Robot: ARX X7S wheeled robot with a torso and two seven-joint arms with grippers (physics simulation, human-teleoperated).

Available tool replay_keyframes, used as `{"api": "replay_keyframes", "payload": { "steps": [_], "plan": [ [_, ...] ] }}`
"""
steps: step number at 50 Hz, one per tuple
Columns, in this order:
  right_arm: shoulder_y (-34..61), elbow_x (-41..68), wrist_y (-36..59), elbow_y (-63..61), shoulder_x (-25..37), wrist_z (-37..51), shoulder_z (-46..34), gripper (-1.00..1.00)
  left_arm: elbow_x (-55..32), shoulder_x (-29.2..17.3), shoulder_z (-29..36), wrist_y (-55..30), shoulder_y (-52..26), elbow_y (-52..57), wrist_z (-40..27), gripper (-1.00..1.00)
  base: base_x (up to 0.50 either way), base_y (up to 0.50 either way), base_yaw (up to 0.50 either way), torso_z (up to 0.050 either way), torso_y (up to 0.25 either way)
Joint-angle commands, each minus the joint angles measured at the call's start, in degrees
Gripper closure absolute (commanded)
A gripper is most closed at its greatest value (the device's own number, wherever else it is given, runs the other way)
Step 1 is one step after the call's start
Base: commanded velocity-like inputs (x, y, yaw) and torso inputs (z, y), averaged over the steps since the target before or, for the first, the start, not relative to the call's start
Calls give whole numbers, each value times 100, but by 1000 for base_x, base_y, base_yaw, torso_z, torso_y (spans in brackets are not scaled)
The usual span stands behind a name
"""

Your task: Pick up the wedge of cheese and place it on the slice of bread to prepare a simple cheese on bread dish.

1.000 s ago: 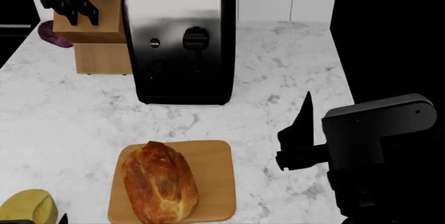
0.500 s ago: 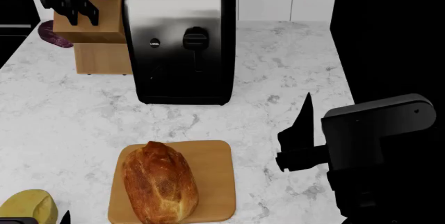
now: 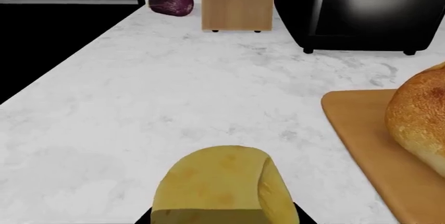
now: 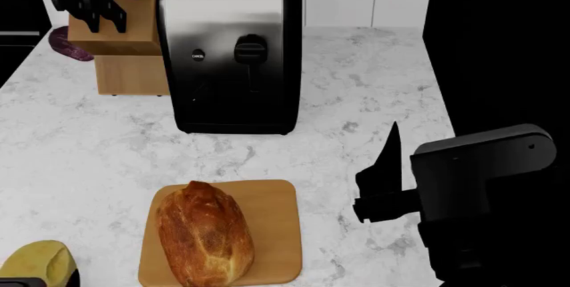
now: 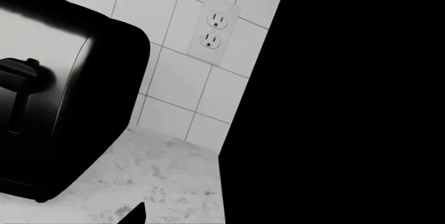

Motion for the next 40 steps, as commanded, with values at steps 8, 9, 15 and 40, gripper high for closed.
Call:
{"api": "replay_keyframes", "payload": {
  "steps": [8,9,15,40],
  "plan": [
    [0,-14,36,17,23,38,11,-100,-389,-40,188,-1044,-278,555,-105,100,0,0,0,0,0],
    [12,-15,43,15,21,40,4,-100,-441,-30,165,-1177,-350,640,-124,100,0,0,0,0,0],
    [66,-9,123,-34,27,38,-8,-100,-589,0,67,-1523,-612,839,-192,100,0,-1,0,0,0],
    [73,41,148,-75,48,88,-20,-100,-1027,24,-51,-2619,-1885,1195,-430,100,0,0,0,0,0]
  ]
}}
